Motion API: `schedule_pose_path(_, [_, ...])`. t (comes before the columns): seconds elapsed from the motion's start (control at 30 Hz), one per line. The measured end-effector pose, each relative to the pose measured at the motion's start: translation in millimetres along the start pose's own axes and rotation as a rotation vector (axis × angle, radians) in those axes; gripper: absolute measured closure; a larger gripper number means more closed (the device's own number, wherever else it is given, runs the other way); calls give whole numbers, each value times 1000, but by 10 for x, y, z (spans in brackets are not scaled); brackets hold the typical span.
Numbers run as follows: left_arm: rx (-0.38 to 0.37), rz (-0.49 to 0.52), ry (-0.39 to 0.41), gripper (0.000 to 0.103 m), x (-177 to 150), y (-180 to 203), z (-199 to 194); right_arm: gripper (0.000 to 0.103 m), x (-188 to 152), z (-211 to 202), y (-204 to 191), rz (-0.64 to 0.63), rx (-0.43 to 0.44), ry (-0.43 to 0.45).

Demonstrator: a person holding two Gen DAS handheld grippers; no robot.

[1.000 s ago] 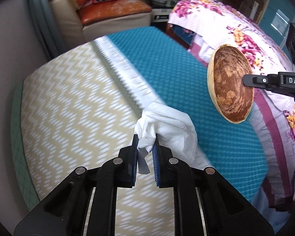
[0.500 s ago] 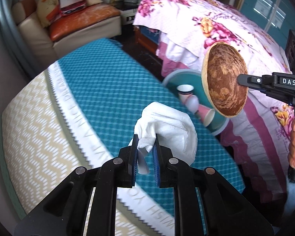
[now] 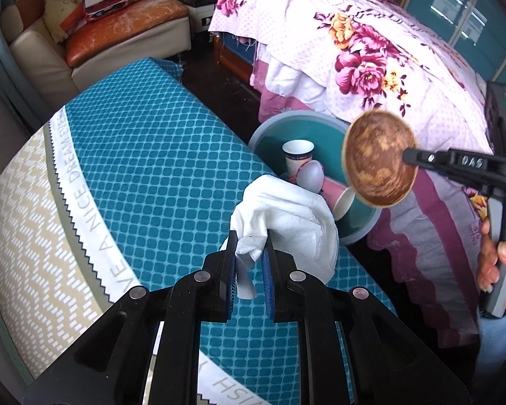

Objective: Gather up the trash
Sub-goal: 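Carry the wooden bowl and white tissue over the teal bin, then open the right tool over the bin while the left tool releases the tissue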

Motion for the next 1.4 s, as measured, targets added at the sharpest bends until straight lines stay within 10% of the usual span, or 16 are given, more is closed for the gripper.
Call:
schedule_pose_path(0.63, [-35, 14, -34, 89, 107, 252, 264, 86, -346, 505, 273, 11, -8, -143])
schedule_pose_path(0.97, [-42, 34, -47, 89, 149, 385, 360, 40, -232, 261, 381, 21, -17, -75])
schedule_pose_path(1.4, [-62, 58, -64, 88, 270, 500, 542, 27, 0, 115, 436, 32, -44, -54])
Point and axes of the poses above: each gripper's, at about its wrist camera, not at the fingertips, and z roughly the way its jaws point, y to its right, x to its top, the point moved 10 cm from there along z, roughly the way its jaws point, and after that the axes turned 6 degrees about -x, right-handed, at the moved point
